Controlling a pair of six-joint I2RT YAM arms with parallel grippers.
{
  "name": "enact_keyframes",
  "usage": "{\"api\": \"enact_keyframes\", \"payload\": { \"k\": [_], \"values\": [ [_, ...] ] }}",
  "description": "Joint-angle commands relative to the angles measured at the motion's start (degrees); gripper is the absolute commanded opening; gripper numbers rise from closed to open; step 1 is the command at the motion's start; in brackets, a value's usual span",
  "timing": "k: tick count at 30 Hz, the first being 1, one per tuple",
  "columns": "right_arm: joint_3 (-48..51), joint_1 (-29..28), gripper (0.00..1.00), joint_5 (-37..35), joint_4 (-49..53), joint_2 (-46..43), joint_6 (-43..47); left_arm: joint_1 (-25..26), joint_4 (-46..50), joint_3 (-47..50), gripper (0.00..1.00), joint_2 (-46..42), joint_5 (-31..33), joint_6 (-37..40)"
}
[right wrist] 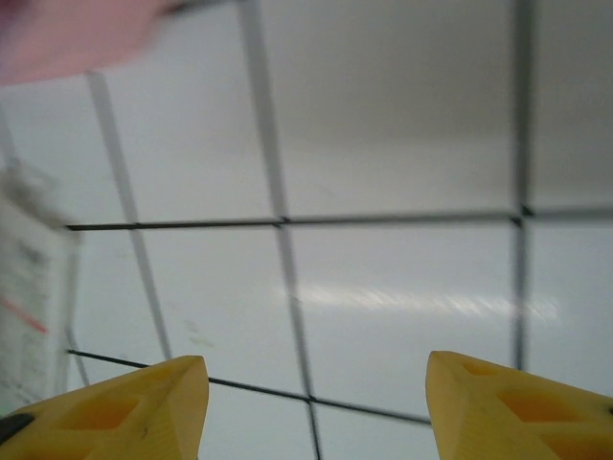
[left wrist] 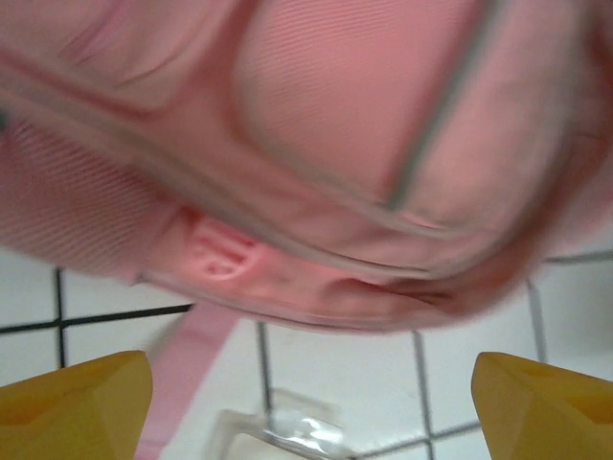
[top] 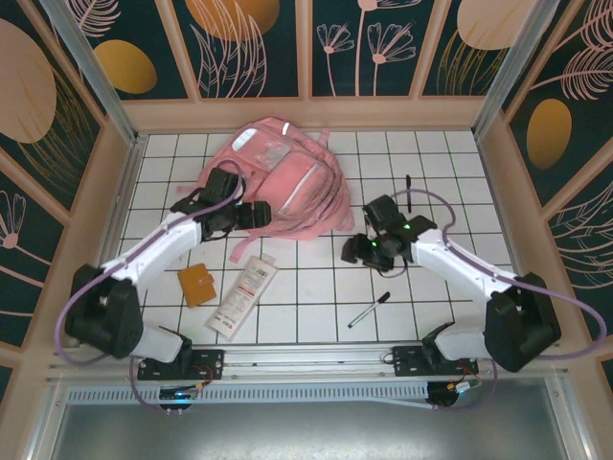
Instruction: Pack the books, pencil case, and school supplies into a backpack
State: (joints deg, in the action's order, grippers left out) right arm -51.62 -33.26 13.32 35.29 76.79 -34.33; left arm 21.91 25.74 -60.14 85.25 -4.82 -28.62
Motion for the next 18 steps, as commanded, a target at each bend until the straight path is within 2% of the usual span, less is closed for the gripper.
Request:
{"api": "enact_keyframes", "payload": {
  "k": [1, 5, 8, 10, 12, 16, 18],
  "values": [
    [-4.3, -0.9, 0.62, -0.6, -8.0, 3.5, 6.5, -4.4, 4.4, -4.3, 0.85, 6.2, 1.7, -9.0],
    [-4.9, -2.1, 0.61, 1.4, -14.9, 6.1, 2.9, -8.2, 0.9, -4.3, 0.85, 12.5, 3.0, -14.1],
    [-5.5, -4.3, 0.61, -1.0, -16.2, 7.7, 3.1, -11.5, -5.6, -2.3, 0.84, 16.3, 3.2, -16.5],
    [-5.8, -5.8, 0.61, -2.6, -17.0, 8.7, 3.7, -12.4, -11.0, -1.3, 0.75, 18.6, 2.7, -16.9],
    [-6.5, -7.2, 0.6, -3.8, -17.1, 10.1, 4.7, -12.4, -16.2, -0.9, 0.61, 21.2, 0.7, -17.0],
    [-7.7, -9.3, 0.59, -6.1, -17.5, 12.0, 6.7, -12.4, -19.6, -0.4, 0.44, 22.5, -1.7, -17.6],
    [-8.2, -9.7, 0.58, -5.3, -19.2, 13.2, 7.4, -12.4, -20.5, 0.4, 0.28, 21.8, -1.3, -16.0]
  ]
}}
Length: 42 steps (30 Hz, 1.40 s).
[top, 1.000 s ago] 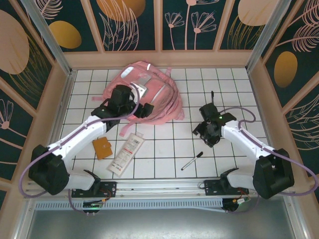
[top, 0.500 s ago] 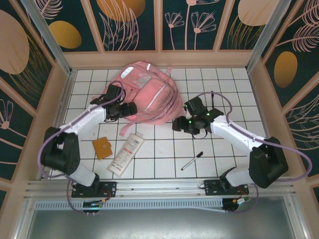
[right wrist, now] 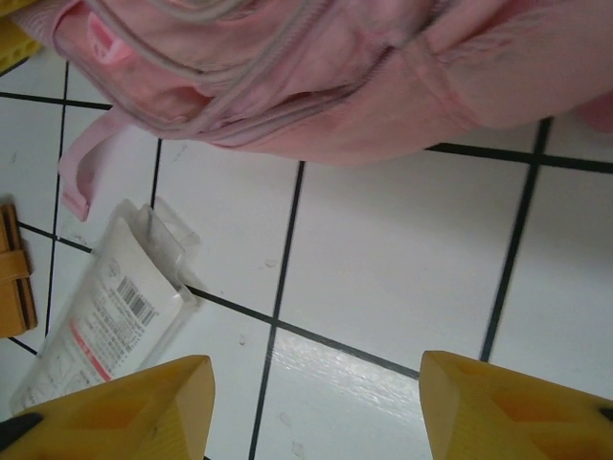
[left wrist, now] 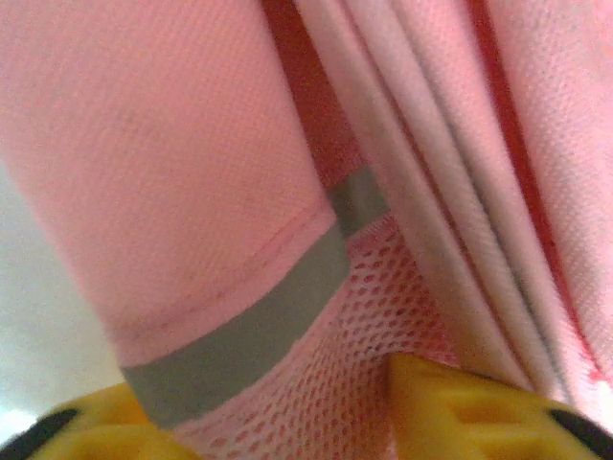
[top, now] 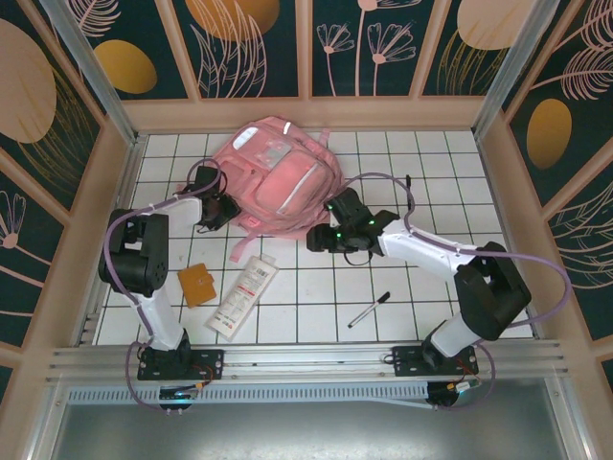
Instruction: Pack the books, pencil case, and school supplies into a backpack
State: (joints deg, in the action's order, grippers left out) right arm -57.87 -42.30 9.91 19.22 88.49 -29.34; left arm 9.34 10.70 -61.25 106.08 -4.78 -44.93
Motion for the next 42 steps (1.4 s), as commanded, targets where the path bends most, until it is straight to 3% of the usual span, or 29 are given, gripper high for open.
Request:
{"api": "enact_keyframes", "payload": {
  "k": [1, 4, 6, 9, 16, 21, 31, 35, 38, 42],
  "values": [
    [-2.2, -0.7, 0.57, -0.9, -4.4, 2.1, 2.9, 0.2, -5.1, 1.6, 0.22, 0.6, -0.8, 0.8],
    [-2.9, -1.6, 0.57, 5.1, -9.4, 3.8, 6.9, 0.3, -2.8, 1.3, 0.07, -1.4, -3.8, 0.0],
    [-2.8, -2.9, 0.58, 17.6, -16.0, 4.8, 12.1, 0.3, -2.8, 2.2, 0.05, -4.3, -10.3, -4.3],
    [-4.5, -4.4, 0.58, 23.8, -22.0, 7.9, 12.4, 0.5, 0.0, 1.4, 0.0, -7.0, -16.5, -9.6],
    [-9.7, -7.0, 0.6, 5.1, -25.3, 15.4, 8.9, 1.9, 10.1, -2.4, 0.0, -8.4, -20.7, -10.9],
    [-13.3, -7.1, 0.57, 2.9, -25.9, 20.9, 7.7, 2.7, 10.6, -1.5, 0.0, -9.2, -26.7, -13.5],
    [-17.5, -7.5, 0.49, -7.7, -22.0, 26.4, 6.8, 3.3, 12.9, -1.6, 0.0, -9.7, -29.0, -13.7],
    [-14.1, -9.0, 0.47, -1.6, -22.6, 20.6, 6.4, 3.3, 13.0, -2.2, 0.0, -8.9, -28.8, -13.7],
    [-7.8, -9.2, 0.38, 5.1, -27.4, 16.9, 6.0, 3.7, 12.3, -2.3, 0.0, -8.9, -30.6, -15.0],
    [-7.6, -8.2, 0.35, 9.0, -28.7, 19.8, 5.6, 4.1, 11.7, -1.7, 0.0, -10.5, -29.2, -16.3]
  ]
}}
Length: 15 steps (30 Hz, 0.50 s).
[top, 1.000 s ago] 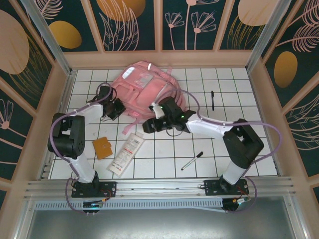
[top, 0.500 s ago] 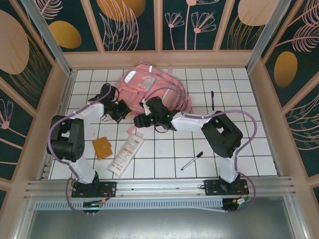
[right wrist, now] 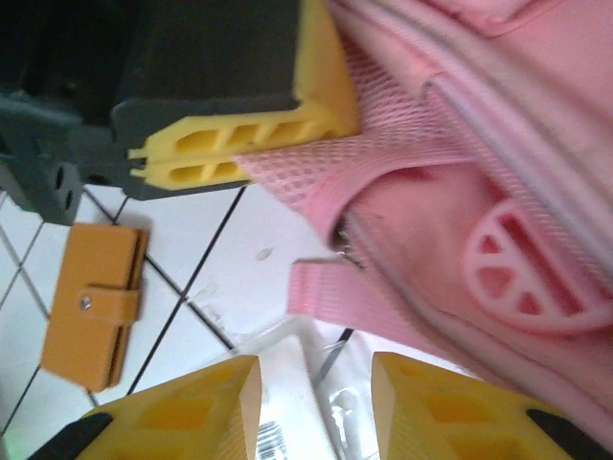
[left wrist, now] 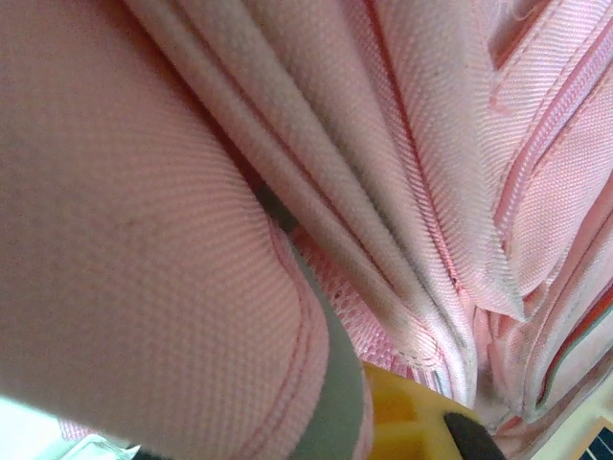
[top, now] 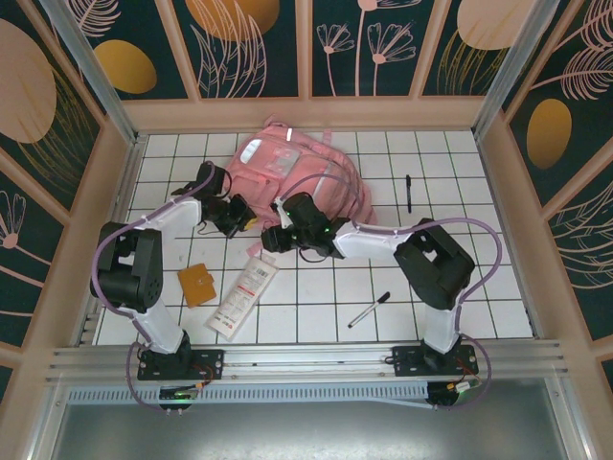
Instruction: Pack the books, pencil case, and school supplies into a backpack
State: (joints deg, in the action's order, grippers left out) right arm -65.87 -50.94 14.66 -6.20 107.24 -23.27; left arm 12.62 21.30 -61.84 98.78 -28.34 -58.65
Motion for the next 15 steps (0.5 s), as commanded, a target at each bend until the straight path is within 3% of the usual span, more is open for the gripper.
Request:
{"api": "enact_keyframes", "payload": {
  "k": [1, 9, 15],
  "values": [
    [-0.3, 0.5, 0.36, 3.4, -2.9, 1.8, -0.3, 0.8, 1.2, -1.3, 0.0, -3.0, -6.2, -2.5],
    [-1.2, 1.6, 0.53, -10.2, -4.6, 4.3, 1.2, 0.8, 1.2, -1.1, 0.0, -4.0, -7.5, -3.3],
    [-1.3, 1.6, 0.56, -14.3, -5.8, 5.3, 3.5, 0.9, 0.2, 0.4, 0.0, -4.7, -8.2, -3.8]
  ]
}}
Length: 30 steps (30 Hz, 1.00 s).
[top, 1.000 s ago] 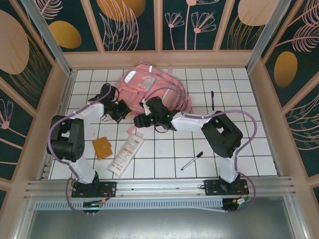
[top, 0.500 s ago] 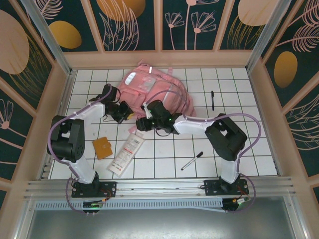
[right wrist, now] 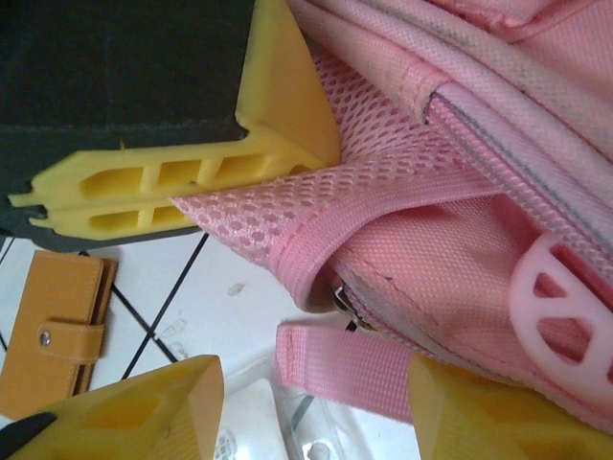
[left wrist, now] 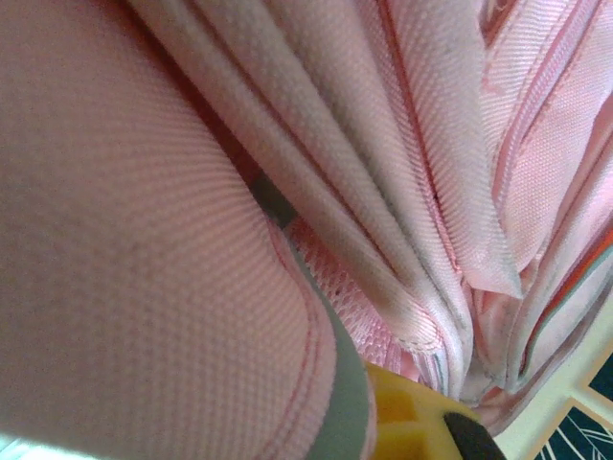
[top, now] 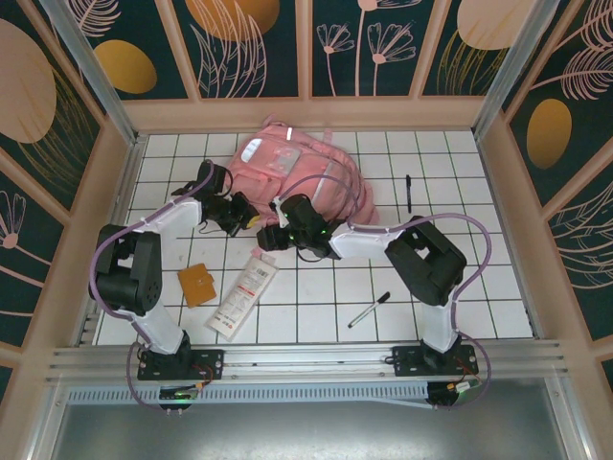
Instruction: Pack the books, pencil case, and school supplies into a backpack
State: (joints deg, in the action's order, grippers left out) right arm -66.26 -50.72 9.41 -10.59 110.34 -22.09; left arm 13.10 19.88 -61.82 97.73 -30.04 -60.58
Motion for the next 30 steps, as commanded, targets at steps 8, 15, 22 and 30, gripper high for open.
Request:
{"api": "enact_keyframes", "payload": {
  "k": [8, 15, 22, 30],
  "values": [
    [5.0, -1.8, 0.62, -24.6, -5.2, 1.2, 7.7, 0.5, 0.8, 0.8, 0.0, -4.5, -6.5, -2.6],
    [16.5, -2.7, 0.62, -31.8, -20.1, -5.2, 13.6, 0.7, -0.2, 1.7, 0.0, -4.6, -6.6, -3.4],
    [21.4, -1.4, 0.6, -20.9, -37.1, -3.4, 23.3, 1.6, -1.0, 2.7, 0.0, -5.7, -7.1, -4.1],
    [22.4, -2.6, 0.61, -13.9, -51.3, 1.7, 31.9, 2.8, -3.5, 4.8, 0.0, -6.1, -7.8, -5.6]
  ]
}}
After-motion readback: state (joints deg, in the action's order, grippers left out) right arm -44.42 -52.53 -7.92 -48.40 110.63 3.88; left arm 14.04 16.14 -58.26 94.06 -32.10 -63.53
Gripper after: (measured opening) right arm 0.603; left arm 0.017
